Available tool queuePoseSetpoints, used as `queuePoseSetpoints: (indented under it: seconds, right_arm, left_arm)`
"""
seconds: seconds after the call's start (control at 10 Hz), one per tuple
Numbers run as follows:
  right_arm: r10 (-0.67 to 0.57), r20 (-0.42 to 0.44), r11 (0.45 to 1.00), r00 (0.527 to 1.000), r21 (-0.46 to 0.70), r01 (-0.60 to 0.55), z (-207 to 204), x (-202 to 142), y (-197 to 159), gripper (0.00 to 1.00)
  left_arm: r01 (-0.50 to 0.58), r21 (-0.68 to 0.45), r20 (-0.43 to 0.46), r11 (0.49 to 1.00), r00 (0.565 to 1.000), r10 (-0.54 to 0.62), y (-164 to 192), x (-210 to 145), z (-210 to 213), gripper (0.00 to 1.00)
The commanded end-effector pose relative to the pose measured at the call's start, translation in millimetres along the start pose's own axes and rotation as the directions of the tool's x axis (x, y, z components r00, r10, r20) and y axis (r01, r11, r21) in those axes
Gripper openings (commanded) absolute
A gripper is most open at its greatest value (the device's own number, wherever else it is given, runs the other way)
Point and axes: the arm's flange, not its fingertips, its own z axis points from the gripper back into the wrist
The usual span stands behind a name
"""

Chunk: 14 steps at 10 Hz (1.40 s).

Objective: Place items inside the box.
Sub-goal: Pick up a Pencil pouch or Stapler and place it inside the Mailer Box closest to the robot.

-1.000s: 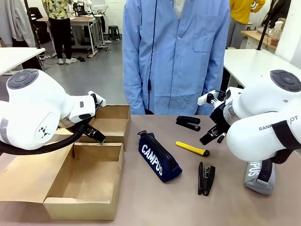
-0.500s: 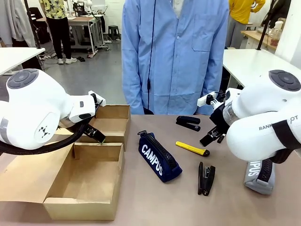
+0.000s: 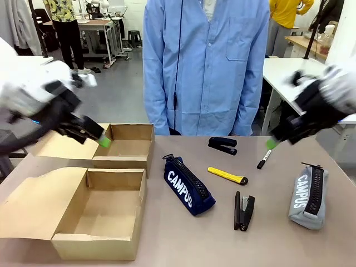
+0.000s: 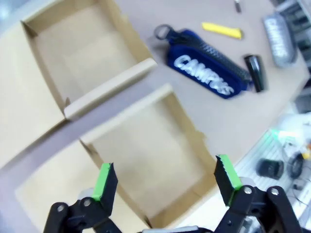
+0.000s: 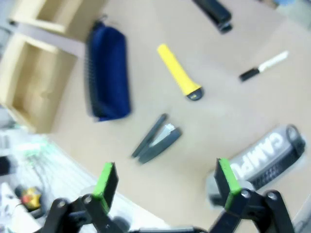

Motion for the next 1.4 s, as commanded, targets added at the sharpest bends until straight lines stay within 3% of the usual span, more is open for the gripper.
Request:
queuePoseSetpoints:
  seconds: [0.0,0.1,0.2,0.3,0.4,0.5,0.6,0.7,0.8,1.3]
  right_arm:
    - [-0.278,0.165,0.947,0.946,0.212,0.242,75.2,-57.5,-68.4,1.00]
    - [-0.435,0.216,0.862,0.874,0.380,0.335,99.8,-93.0,-115.0,1.00]
    - [-0.580,0.262,0.764,0.771,0.502,0.405,113.8,-129.9,-156.4,1.00]
    - [-0.676,0.291,0.688,0.677,0.578,0.438,118.4,-168.1,-191.4,1.00]
    - [-0.715,0.304,0.654,0.629,0.610,0.448,115.9,-194.8,-214.6,1.00]
    - [-0.746,0.300,0.621,0.594,0.636,0.459,108.2,-215.2,-234.1,1.00]
    - [-0.785,0.278,0.580,0.553,0.644,0.499,94.9,-226.2,-247.6,1.00]
    - [-0.799,0.277,0.569,0.535,0.638,0.519,82.4,-227.2,-253.9,1.00]
    - [-0.793,0.268,0.576,0.547,0.621,0.531,135.0,-244.9,-260.0,1.00]
    - [-0.793,0.268,0.576,0.547,0.621,0.531,135.0,-244.9,-260.0,1.00]
  left_arm:
    - [-0.098,-0.300,0.005,0.949,0.994,0.105,59.6,-31.5,52.4,1.00]
    - [-0.261,-0.436,0.074,0.861,0.943,0.323,110.0,-50.7,73.7,1.00]
    - [-0.338,-0.582,0.131,0.739,0.858,0.496,162.2,-79.6,89.7,1.00]
    - [-0.398,-0.659,0.198,0.638,0.727,0.658,204.8,-118.7,97.2,1.00]
    - [-0.428,-0.725,0.236,0.540,0.582,0.778,229.5,-150.6,93.8,1.00]
    - [-0.438,-0.772,0.237,0.460,0.473,0.848,233.7,-173.7,80.7,1.00]
    - [-0.453,-0.800,0.228,0.393,0.377,0.898,233.2,-185.8,63.2,1.00]
    - [-0.497,-0.786,0.234,0.368,0.312,0.921,233.1,-179.3,53.4,1.00]
    - [-0.500,-0.691,0.194,0.522,0.567,0.800,261.2,-205.4,101.6,1.00]
    - [-0.500,-0.691,0.194,0.522,0.567,0.800,261.2,-205.4,101.6,1.00]
